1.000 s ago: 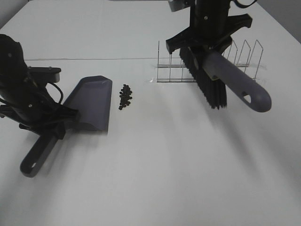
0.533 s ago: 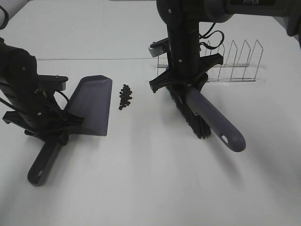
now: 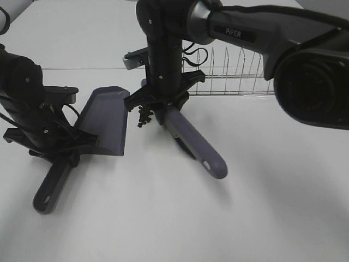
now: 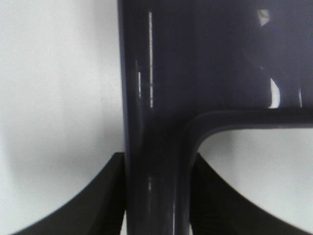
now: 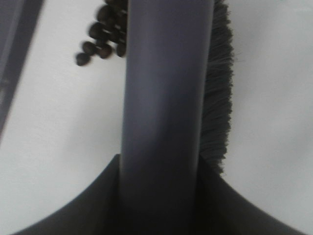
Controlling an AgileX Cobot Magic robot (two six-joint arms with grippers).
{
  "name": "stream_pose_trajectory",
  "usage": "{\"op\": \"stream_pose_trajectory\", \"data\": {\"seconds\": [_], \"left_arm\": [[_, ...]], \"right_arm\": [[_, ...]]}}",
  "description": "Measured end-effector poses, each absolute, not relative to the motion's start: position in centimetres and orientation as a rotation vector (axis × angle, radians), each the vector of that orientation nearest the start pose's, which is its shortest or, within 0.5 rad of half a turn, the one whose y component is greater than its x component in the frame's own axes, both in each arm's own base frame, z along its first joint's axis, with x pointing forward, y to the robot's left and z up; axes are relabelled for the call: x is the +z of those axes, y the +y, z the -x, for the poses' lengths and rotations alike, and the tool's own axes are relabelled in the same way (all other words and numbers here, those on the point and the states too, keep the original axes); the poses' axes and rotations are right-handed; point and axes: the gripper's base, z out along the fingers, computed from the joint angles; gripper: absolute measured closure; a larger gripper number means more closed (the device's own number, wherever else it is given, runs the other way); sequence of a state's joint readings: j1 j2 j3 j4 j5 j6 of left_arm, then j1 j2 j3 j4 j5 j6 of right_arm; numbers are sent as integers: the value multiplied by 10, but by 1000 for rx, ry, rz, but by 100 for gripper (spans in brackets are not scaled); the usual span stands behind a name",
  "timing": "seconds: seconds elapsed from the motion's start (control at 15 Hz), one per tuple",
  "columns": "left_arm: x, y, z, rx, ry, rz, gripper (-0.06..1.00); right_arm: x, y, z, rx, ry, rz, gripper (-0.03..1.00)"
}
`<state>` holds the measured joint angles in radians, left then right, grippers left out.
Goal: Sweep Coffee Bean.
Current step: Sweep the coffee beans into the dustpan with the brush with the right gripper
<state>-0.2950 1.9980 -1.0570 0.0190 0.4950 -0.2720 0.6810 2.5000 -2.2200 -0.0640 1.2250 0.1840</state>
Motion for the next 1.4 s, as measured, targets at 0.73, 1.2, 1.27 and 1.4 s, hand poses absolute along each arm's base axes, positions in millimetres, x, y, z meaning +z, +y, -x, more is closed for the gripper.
{"op": "stream_pose_trajectory", "data": {"seconds": [0.73, 1.2, 1.27, 1.4], "left_arm": [[101, -102, -338, -79, 2925, -50, 58], [101, -102, -338, -80, 2930, -47, 58], [101, -102, -338, -79, 2932, -47, 58], [100, -102, -336, -71, 2951, -48, 58]], "right_arm": [[193, 370, -402, 448, 2701, 749, 61], [264, 328, -415, 215, 2541, 675, 61], [269, 313, -418, 191, 2563, 648, 61], [270, 288, -418, 148, 2624, 599, 61]]}}
